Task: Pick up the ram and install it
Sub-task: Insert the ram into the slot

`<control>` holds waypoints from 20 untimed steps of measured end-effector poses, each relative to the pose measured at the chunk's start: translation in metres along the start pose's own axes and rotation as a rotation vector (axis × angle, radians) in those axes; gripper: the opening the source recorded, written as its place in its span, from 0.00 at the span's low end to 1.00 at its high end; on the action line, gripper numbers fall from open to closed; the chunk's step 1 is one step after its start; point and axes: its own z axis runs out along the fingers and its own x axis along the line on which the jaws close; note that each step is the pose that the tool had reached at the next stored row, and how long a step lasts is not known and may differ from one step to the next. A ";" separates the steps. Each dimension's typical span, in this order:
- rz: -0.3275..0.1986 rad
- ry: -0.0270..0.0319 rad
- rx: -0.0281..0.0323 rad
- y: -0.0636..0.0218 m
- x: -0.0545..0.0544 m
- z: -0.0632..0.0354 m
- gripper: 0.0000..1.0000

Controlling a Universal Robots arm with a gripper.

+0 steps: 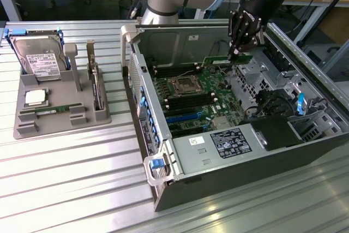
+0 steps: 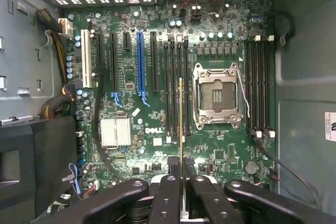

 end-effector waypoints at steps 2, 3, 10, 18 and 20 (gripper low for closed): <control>0.000 0.0000 0.0000 -0.0001 0.000 0.0013 0.13; 0.000 0.0001 0.0000 -0.0001 0.000 0.0018 0.13; 0.000 0.0000 0.0000 -0.0004 0.000 0.0093 0.13; 0.000 0.0000 0.0001 -0.0007 0.000 0.0164 0.13; 0.000 0.0000 0.0001 -0.0007 0.000 0.0180 0.13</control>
